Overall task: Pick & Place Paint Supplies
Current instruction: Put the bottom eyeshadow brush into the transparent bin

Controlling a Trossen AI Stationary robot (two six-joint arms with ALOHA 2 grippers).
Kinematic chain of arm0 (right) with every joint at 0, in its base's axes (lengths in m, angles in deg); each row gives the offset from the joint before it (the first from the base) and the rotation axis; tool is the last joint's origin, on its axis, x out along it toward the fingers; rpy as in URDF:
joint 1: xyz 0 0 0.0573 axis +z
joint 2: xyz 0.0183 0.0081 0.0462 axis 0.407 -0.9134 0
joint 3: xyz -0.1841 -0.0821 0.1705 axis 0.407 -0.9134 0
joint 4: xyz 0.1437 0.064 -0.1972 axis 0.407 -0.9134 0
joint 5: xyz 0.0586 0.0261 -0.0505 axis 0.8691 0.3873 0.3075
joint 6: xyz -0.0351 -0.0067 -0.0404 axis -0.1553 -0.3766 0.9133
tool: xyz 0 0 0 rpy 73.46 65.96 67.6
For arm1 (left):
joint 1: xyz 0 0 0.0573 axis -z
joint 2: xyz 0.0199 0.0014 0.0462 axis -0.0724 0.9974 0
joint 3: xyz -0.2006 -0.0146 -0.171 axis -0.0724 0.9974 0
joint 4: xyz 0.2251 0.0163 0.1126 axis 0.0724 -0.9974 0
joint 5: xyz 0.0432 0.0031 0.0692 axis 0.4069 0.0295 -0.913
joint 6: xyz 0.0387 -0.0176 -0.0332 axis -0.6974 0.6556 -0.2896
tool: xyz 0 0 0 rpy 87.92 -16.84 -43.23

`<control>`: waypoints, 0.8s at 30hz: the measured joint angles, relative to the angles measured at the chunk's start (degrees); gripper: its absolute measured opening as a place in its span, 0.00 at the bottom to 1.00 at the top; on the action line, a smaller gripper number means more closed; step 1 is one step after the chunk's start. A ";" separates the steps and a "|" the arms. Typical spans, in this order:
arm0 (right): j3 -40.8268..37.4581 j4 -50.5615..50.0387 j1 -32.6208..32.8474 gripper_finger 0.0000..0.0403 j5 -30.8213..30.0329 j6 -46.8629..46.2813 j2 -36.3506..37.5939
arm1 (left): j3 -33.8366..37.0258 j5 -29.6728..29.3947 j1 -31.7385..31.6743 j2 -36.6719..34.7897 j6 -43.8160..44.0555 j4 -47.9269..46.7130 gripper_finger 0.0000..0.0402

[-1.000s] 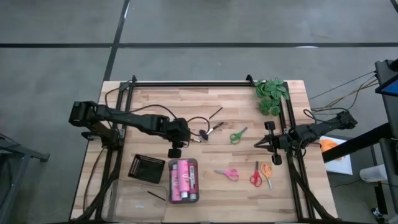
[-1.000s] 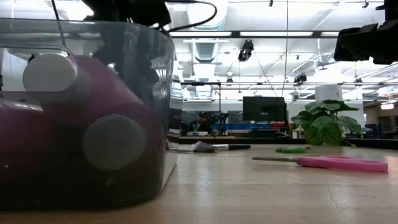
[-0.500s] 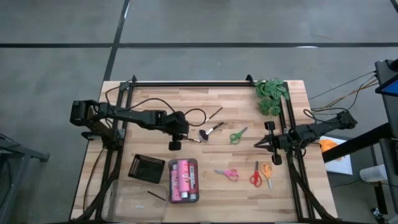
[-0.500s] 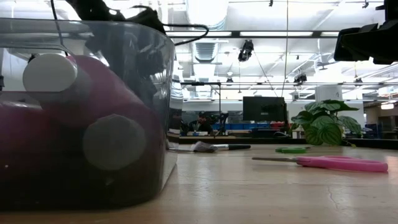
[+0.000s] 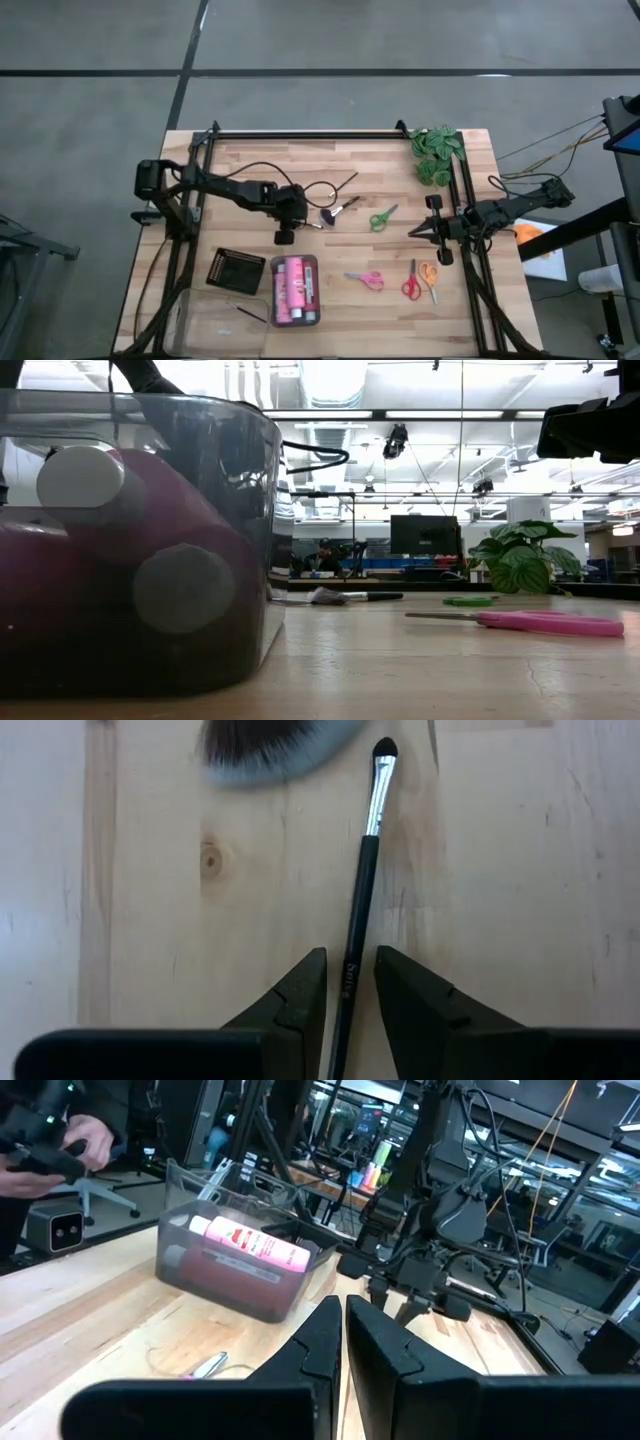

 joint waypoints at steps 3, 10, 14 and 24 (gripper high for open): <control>-0.01 -0.01 0.00 0.04 0.00 0.00 0.00 | -0.05 0.45 0.05 0.65 -0.84 0.22 0.24; -0.02 0.00 0.00 0.04 0.00 0.00 0.00 | -0.09 0.42 0.07 0.99 -1.00 0.15 0.20; -0.02 0.00 0.00 0.04 0.00 0.00 0.00 | -0.09 0.44 0.07 1.10 -1.00 0.27 0.09; -0.01 0.00 0.00 0.04 0.00 0.00 0.00 | -0.07 0.09 0.11 1.12 -0.56 0.26 0.03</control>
